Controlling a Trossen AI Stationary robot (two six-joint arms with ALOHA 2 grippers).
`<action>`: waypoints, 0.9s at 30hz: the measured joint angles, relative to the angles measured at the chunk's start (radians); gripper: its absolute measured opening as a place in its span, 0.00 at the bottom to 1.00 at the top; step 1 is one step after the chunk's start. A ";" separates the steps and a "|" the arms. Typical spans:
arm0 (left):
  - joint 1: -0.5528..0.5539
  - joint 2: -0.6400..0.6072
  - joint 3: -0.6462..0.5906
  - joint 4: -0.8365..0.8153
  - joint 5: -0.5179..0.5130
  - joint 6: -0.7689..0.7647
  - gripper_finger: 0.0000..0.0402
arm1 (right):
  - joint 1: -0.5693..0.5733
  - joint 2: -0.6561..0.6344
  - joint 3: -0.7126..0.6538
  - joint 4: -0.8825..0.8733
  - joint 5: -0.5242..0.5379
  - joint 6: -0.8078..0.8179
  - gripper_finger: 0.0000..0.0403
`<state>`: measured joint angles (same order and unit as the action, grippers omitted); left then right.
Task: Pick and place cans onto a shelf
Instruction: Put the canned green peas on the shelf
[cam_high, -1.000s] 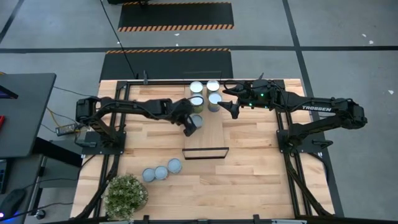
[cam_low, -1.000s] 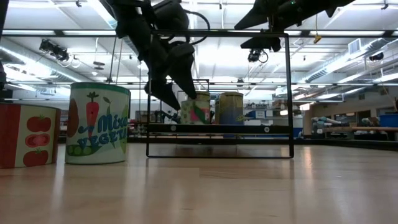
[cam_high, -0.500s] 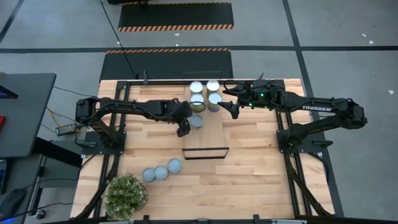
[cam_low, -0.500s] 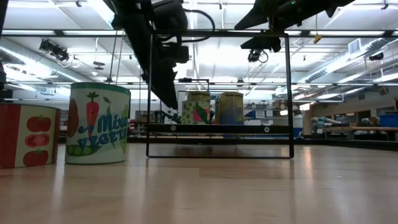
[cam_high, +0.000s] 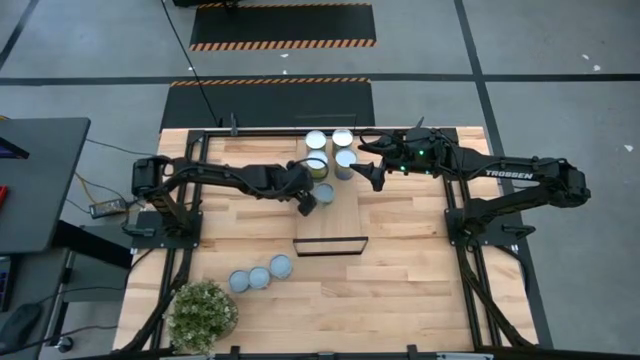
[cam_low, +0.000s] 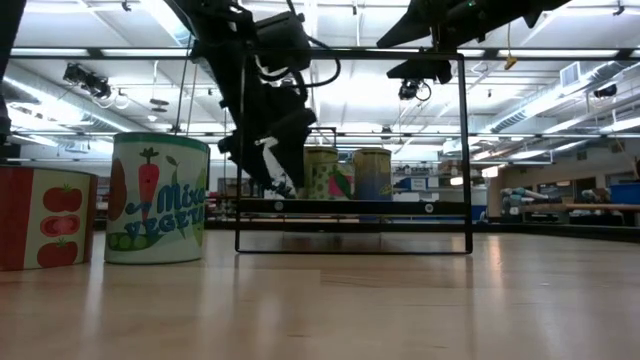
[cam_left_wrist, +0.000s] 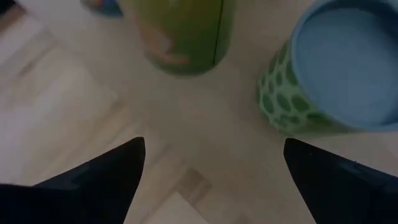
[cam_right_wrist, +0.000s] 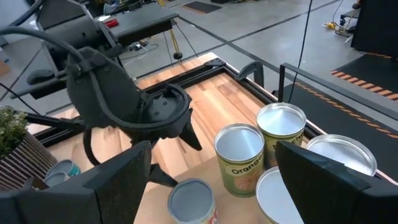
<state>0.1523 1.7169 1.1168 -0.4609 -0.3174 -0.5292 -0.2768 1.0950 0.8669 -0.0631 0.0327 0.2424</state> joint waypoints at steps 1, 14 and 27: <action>-0.002 0.000 0.000 0.000 0.000 -0.020 0.97 | 0.000 0.000 0.000 0.000 0.000 0.000 0.87; -0.006 0.000 0.000 0.091 -0.021 -0.069 0.97 | 0.001 0.000 0.000 0.001 0.000 -0.002 0.87; -0.006 0.000 0.000 0.236 -0.027 -0.039 0.97 | 0.001 0.000 0.000 0.002 0.000 0.001 0.87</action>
<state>0.1463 1.7164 1.1168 -0.2247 -0.3439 -0.5687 -0.2760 1.0950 0.8669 -0.0608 0.0330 0.2436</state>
